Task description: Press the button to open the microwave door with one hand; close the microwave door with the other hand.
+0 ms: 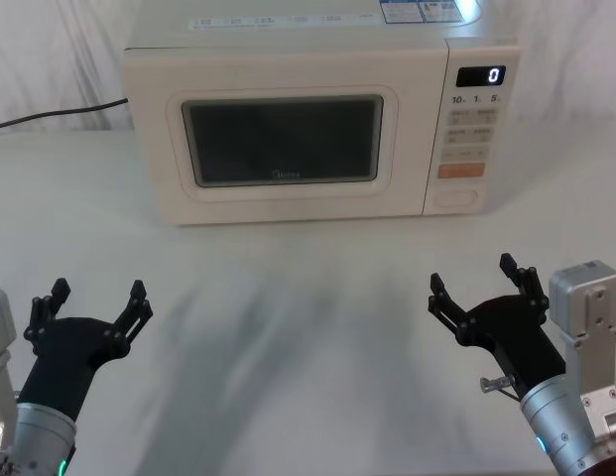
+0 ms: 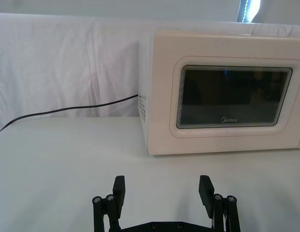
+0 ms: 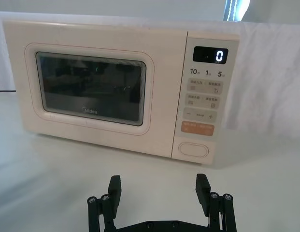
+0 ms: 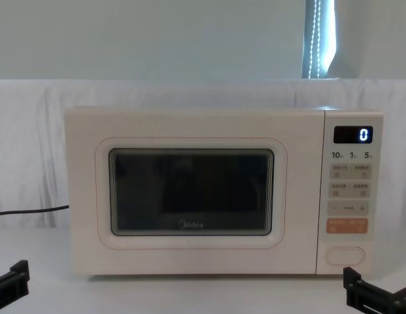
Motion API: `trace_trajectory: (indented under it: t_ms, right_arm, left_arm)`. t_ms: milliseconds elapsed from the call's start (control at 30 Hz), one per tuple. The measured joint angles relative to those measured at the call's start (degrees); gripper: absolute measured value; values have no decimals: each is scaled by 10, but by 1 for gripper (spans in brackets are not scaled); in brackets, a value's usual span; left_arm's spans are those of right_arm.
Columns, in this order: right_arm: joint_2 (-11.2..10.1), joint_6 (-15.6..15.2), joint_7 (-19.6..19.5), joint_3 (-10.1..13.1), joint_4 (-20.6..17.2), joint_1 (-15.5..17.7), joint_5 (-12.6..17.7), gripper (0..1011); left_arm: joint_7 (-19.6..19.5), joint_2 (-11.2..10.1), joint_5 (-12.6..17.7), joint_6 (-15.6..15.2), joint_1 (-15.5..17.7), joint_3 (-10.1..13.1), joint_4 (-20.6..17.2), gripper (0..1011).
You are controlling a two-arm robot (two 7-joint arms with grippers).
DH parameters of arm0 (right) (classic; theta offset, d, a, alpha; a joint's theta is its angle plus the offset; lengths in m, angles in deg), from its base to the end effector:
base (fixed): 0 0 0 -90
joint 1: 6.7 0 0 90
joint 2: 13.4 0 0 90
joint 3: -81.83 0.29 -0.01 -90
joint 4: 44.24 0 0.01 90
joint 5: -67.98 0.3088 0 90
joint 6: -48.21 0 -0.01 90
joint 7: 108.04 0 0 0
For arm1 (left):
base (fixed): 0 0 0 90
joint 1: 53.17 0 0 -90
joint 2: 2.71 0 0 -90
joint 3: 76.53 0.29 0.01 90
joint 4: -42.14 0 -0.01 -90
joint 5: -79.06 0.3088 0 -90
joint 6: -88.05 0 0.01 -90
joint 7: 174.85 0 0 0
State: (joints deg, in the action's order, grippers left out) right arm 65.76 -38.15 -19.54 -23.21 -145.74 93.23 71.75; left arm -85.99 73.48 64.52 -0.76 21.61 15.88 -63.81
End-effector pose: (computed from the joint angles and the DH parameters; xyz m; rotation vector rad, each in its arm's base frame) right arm 0.2658 0.0383 -0.2975 -0.0032 -0.0888 -1.3020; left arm 0.2529 0.0376 -0.2853 -0.0378 0.0141 1.4461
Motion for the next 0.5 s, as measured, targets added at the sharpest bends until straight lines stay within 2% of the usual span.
trace_trajectory:
  t_ms: [500]
  right_arm:
    - [0,0,0,0,0,0,0,1000]
  left_arm:
    - [0,0,0,0,0,0,0,1001]
